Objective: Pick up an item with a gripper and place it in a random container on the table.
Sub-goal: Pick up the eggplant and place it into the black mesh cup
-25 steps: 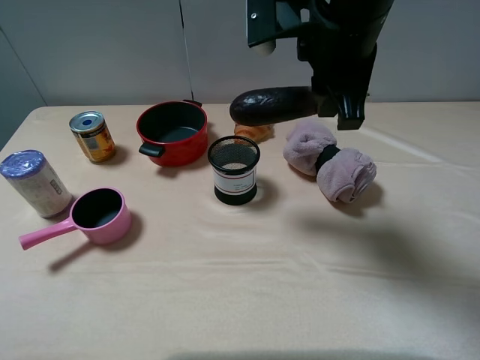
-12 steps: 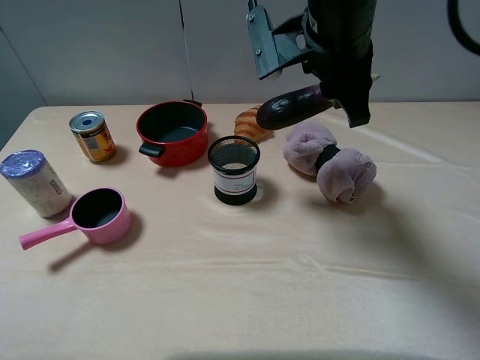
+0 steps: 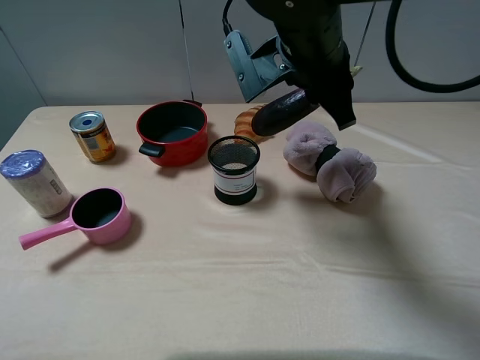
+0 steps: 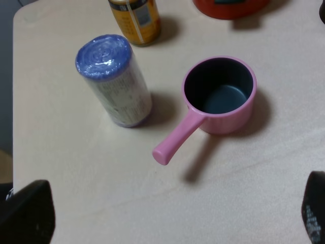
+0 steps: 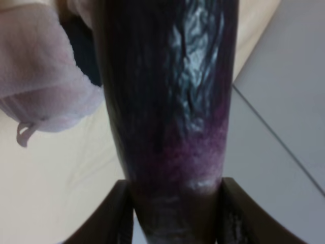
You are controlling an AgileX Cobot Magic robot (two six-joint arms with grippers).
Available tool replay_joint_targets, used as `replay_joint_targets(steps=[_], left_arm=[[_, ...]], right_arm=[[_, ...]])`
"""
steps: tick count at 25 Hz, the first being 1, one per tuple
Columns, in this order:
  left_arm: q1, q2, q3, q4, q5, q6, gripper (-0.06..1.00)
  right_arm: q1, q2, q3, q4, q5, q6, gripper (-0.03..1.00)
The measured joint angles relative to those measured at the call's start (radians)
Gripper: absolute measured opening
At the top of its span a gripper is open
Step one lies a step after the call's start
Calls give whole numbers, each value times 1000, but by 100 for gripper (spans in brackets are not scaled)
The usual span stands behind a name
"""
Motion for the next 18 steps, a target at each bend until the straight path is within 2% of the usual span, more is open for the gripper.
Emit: replay_joint_targets(steps=[8,12,18], left_arm=[[0,0,0,0,0,0,99],[0,0,0,0,0,0,99],[0,0,0,0,0,0,99]], right_arm=[[59,72,-54,-3,1,-1,26],[64,131,-125,6,-2,12,26],[64,174,-136,27,-2,13,26]])
